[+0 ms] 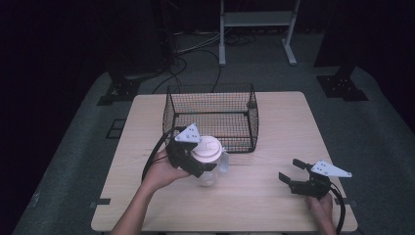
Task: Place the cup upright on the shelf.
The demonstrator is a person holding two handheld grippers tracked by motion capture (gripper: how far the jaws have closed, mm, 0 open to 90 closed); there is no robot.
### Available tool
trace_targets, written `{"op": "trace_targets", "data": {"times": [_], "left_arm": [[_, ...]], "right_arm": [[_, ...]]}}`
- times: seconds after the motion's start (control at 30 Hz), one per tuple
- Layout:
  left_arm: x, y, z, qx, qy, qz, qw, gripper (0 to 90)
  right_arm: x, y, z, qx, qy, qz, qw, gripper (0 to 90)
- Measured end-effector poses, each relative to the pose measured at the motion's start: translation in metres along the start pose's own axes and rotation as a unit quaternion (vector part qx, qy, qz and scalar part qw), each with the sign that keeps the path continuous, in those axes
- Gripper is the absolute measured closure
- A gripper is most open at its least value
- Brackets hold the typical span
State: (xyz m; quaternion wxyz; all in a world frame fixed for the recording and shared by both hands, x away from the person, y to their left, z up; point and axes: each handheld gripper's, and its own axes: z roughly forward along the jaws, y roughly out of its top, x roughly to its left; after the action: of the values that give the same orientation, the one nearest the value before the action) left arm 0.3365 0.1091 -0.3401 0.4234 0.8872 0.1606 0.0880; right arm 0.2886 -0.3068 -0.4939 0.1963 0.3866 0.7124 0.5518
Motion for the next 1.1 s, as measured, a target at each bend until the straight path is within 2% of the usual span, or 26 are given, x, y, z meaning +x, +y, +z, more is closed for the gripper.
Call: {"op": "trace_targets", "data": {"times": [0.03,0.2,0.27,0.37,0.4,0.53,0.57,0.63,0.7,0.87,1.1], "left_arm": [[0.004,0.007,-0.002,-0.001,-0.005,0.0,1.0,5.0],[0.011,0.022,-0.007,-0.006,-0.012,-0.004,0.9999,5.0],[0.017,0.031,-0.01,-0.014,-0.029,-0.007,0.9995,5.0],[0.02,0.037,-0.011,-0.018,-0.033,-0.008,0.9993,5.0],[0.023,0.045,-0.012,-0.018,-0.038,-0.007,0.9991,5.0],[0.027,0.057,-0.012,-0.009,-0.038,0.0,0.9993,5.0],[0.03,0.066,-0.014,-0.007,-0.037,0.002,0.9993,5.0],[0.031,0.071,-0.015,-0.005,-0.037,0.005,0.9993,5.0],[0.036,0.084,-0.017,-0.005,-0.034,0.007,0.9994,5.0],[0.044,0.098,-0.016,0.005,-0.03,0.011,0.9995,5.0],[0.062,0.114,-0.014,0.012,-0.017,-0.002,0.9998,5.0]], "right_arm": [[0.0,0.0,0.0,0.0,0.0,0.0,1.0,13.5],[0.0,0.0,0.0,-0.001,0.001,0.0,1.0,13.4],[0.0,0.0,0.0,-0.002,-0.001,0.002,1.0,13.5],[-0.001,0.0,0.0,-0.005,-0.004,0.0,1.0,13.4],[-0.001,0.0,0.0,-0.004,-0.005,0.003,1.0,13.4],[-0.001,0.0,0.0,-0.005,-0.005,0.003,1.0,13.4],[-0.001,0.0,0.0,-0.005,-0.006,0.004,1.0,13.4],[-0.001,0.0,0.0,-0.005,-0.006,0.004,1.0,13.5],[-0.001,0.0,0.0,-0.007,-0.006,0.005,0.9999,13.4],[-0.001,0.0,0.0,-0.009,-0.006,0.005,0.9999,13.4],[-0.002,0.0,-0.001,-0.008,-0.007,0.008,0.9999,13.4]]}}
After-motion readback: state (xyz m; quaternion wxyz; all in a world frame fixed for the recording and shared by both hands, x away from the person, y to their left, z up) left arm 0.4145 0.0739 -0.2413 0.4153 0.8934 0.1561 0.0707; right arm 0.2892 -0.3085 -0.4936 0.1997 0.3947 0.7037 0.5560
